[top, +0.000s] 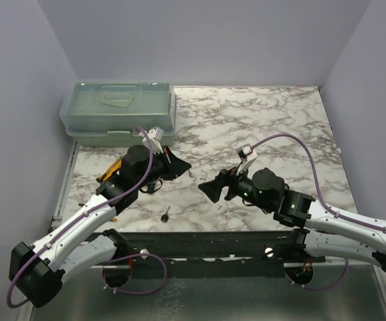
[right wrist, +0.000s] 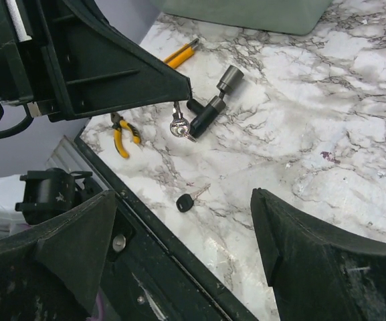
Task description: Unlock with the key
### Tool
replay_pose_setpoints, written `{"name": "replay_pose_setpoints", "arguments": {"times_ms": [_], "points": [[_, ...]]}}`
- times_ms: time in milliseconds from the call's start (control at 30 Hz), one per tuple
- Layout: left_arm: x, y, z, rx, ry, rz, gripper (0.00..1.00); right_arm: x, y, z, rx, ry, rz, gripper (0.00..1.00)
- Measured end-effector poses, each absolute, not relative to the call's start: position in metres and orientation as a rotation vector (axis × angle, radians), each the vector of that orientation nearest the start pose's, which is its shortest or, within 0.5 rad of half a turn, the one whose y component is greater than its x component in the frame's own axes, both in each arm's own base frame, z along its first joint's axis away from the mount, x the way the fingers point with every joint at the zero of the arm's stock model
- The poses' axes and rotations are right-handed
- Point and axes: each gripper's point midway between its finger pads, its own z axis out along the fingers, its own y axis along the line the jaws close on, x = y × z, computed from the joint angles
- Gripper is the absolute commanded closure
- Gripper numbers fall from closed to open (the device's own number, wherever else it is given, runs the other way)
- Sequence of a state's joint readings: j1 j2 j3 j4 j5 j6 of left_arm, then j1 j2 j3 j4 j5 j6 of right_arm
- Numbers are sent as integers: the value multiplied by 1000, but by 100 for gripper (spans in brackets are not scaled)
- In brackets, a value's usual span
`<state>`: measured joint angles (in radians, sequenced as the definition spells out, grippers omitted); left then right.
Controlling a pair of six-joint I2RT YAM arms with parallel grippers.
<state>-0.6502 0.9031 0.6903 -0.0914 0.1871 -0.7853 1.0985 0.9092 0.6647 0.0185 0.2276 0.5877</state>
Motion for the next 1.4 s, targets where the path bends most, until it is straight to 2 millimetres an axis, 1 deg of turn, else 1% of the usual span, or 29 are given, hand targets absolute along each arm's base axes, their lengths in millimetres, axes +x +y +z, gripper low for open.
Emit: {"name": "replay_pose_setpoints", "arguments": {"times_ms": [100, 167, 300, 433, 500, 633, 733, 800, 1067, 1167, 1300, 1400], "points": [[226, -249, 232, 52, 2019, -1108, 100, 171, 301, 235, -294, 1876, 1010, 17], [226, -249, 236, 82, 2006, -1106, 100, 168, 302, 242, -294, 1850, 1049, 20], [223, -253, 253, 149, 1963, -1126, 100, 163, 303, 258, -284, 1784, 1125, 25], [217, -255, 279, 217, 1891, -1160, 100, 166, 313, 270, -290, 1766, 1145, 30], [213, -257, 295, 248, 1851, -1184, 100, 166, 321, 281, -312, 1751, 1159, 31], [207, -260, 333, 295, 1763, -1235, 100, 165, 329, 312, -350, 1679, 1195, 37], [202, -261, 350, 319, 1722, -1265, 100, 165, 329, 335, -357, 1612, 1213, 39], [198, -261, 359, 330, 1700, -1284, 100, 164, 328, 343, -365, 1580, 1220, 39], [186, -259, 381, 344, 1639, -1340, 100, 164, 327, 355, -403, 1521, 1201, 47], [183, -259, 386, 344, 1624, -1358, 100, 164, 326, 367, -408, 1488, 1201, 52], [181, -259, 391, 340, 1607, -1379, 100, 162, 326, 383, -416, 1440, 1216, 55], [178, -259, 397, 343, 1584, -1395, 100, 161, 329, 388, -427, 1421, 1233, 56]]}}
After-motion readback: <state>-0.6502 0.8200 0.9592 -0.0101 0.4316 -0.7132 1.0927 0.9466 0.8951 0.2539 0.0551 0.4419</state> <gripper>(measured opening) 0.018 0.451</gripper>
